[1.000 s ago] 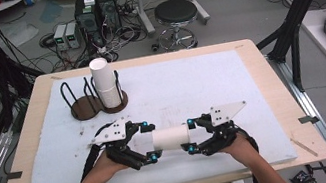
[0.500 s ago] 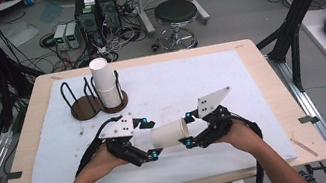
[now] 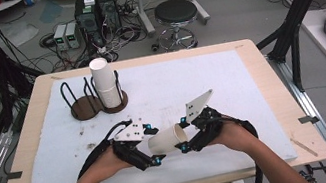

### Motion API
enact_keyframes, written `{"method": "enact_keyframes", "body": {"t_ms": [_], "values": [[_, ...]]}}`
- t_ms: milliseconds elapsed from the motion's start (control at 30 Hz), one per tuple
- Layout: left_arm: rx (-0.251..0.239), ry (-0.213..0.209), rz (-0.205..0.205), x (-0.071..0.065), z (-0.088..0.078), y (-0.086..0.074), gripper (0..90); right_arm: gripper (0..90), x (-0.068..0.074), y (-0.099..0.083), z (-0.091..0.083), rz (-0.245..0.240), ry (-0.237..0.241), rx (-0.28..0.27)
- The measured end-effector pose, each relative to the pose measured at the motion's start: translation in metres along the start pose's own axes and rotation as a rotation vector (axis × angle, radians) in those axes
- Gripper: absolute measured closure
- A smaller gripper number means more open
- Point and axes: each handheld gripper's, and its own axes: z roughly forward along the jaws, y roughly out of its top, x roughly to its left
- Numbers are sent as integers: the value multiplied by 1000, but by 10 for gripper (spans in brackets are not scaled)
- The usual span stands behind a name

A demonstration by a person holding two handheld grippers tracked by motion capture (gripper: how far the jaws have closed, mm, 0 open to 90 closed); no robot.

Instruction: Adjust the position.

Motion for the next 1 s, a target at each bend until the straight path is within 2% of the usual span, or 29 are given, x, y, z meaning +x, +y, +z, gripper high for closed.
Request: {"method": "enact_keyframes", "body": {"t_ms": [200,433,600,733,900,1000], "values": [[57,-3,18,-1,8,-2,179,341,1,3,5,-1,2,48],[81,-5,28,-2,12,-3,199,336,4,7,14,-9,6,109],[92,-3,24,-2,14,-3,211,331,5,12,19,-14,4,129],[125,-12,33,-2,15,-2,233,330,5,15,23,-12,7,155],[134,-17,16,-3,18,-3,257,328,6,17,27,-13,16,180],[147,-21,19,-3,20,-4,273,326,6,19,28,-21,22,187]]}}
